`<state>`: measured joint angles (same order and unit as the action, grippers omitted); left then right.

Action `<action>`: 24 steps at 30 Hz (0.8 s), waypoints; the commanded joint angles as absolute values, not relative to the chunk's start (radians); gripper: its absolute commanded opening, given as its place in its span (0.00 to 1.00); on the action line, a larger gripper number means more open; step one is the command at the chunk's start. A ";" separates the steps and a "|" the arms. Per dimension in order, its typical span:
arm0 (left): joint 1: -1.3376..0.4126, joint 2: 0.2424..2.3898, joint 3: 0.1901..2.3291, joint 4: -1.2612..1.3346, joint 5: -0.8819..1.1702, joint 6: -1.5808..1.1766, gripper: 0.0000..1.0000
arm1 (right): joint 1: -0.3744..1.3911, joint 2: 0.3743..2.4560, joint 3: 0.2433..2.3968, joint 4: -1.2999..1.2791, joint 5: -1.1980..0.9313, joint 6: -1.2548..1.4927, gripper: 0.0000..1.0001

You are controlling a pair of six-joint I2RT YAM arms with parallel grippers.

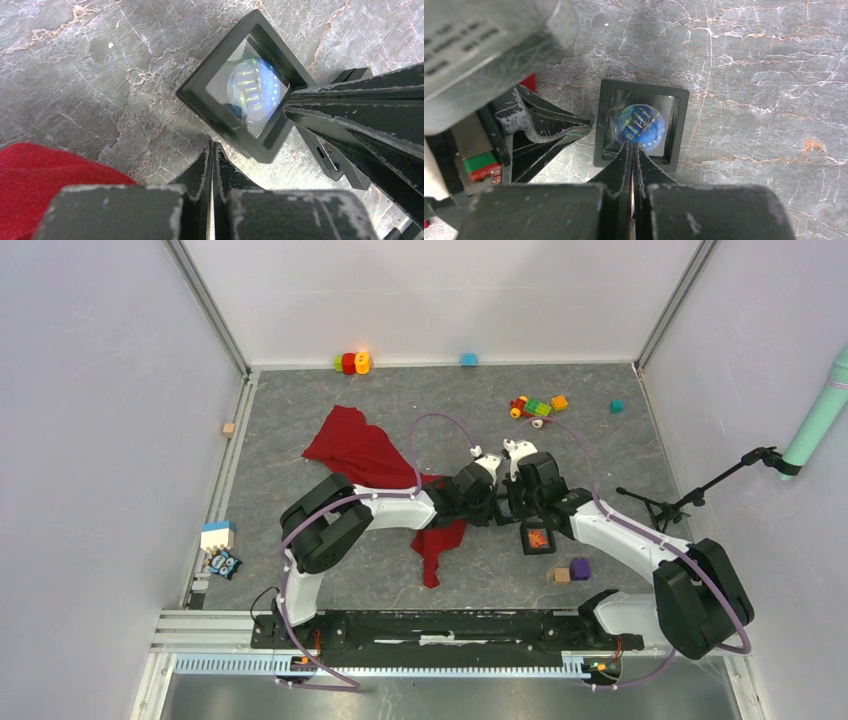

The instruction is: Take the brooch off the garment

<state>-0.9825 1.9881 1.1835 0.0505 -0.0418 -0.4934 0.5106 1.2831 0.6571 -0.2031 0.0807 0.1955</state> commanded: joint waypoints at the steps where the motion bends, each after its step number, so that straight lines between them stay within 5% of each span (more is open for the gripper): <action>1: -0.974 2.016 1.164 0.032 -0.044 -0.514 0.02 | 0.511 1.241 0.665 -0.189 0.083 0.207 0.00; 6: -0.967 1.925 1.085 0.045 -0.051 -0.513 0.02 | 0.511 1.201 0.688 -0.219 0.102 0.200 0.00; 7: -0.966 1.896 1.066 0.045 -0.052 -0.514 0.02 | 0.510 1.197 0.690 -0.218 0.088 0.200 0.07; 9: -0.964 1.831 1.020 0.035 -0.058 -0.510 0.02 | 0.511 1.192 0.692 -0.225 0.063 0.198 0.61; 11: -0.964 1.769 0.989 0.017 -0.058 -0.502 0.02 | 0.511 1.190 0.690 -0.224 0.075 0.197 0.92; 12: -0.965 1.731 0.975 0.007 -0.061 -0.498 0.02 | 0.509 1.194 0.693 -0.226 0.084 0.193 0.97; 24: -0.941 1.427 0.891 -0.206 -0.180 -0.492 0.54 | 0.428 1.356 0.806 -0.280 -0.048 0.137 0.98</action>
